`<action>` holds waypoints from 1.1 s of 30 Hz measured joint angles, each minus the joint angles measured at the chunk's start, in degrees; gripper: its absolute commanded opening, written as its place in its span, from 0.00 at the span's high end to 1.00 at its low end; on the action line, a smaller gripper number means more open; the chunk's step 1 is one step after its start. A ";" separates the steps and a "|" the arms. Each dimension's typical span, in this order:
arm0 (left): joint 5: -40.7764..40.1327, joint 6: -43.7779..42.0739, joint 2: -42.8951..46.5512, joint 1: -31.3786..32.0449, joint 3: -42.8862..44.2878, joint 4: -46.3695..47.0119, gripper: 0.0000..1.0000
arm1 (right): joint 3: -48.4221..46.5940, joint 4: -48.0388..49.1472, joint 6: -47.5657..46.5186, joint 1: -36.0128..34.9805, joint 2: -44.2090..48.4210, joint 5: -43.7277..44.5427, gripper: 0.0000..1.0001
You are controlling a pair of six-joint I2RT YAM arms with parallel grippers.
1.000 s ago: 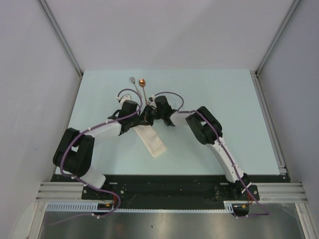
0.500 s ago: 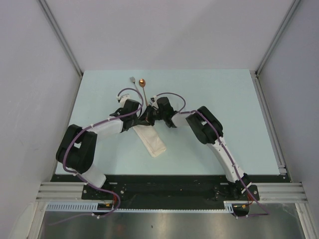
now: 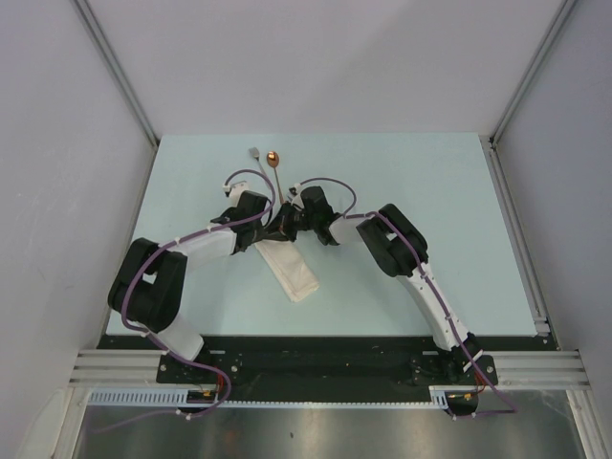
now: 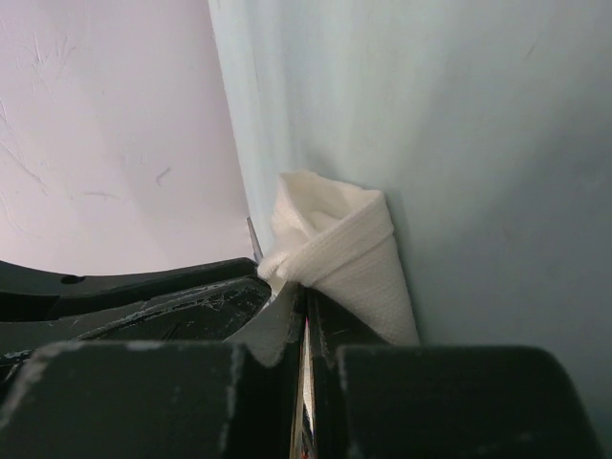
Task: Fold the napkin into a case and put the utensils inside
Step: Stuff the top corner of the smaller-rectangle-folded napkin into the folded napkin.
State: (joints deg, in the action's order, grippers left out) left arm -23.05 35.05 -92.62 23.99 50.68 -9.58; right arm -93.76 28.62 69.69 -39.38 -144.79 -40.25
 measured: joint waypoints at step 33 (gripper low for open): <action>2.54 -0.48 -0.07 -0.74 -2.58 4.37 1.00 | -13.90 -15.41 -6.80 -0.83 -4.44 -1.33 0.95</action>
State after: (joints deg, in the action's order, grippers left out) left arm -20.51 34.57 -92.68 23.24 48.10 -5.21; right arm -107.66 13.21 62.89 -40.21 -149.23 -41.58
